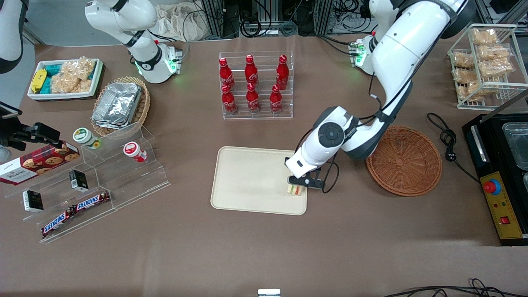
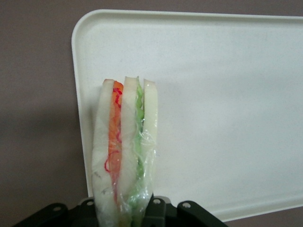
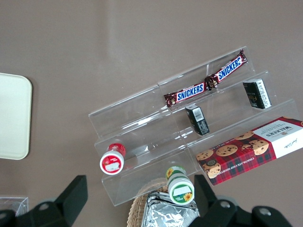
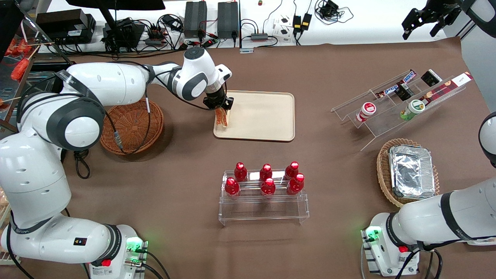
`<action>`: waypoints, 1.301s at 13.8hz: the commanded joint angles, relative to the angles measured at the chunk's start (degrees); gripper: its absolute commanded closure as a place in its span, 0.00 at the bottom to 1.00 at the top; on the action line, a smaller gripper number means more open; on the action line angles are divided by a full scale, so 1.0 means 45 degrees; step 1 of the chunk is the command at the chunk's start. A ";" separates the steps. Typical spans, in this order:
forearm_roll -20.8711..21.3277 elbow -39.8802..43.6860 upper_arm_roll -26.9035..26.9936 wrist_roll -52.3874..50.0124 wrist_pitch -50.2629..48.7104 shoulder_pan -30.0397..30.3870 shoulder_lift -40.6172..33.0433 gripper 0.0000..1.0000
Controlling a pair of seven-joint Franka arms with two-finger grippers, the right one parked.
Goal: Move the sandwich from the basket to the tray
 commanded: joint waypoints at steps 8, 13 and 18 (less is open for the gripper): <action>-0.0170 0.0413 0.0029 -0.2710 -0.1659 0.1040 -0.2553 0.01; -0.0971 0.0433 -0.0029 -0.2147 -0.4785 0.2722 -0.5328 0.01; -0.2671 0.0414 0.1684 0.1052 -0.8338 0.2492 -0.7749 0.01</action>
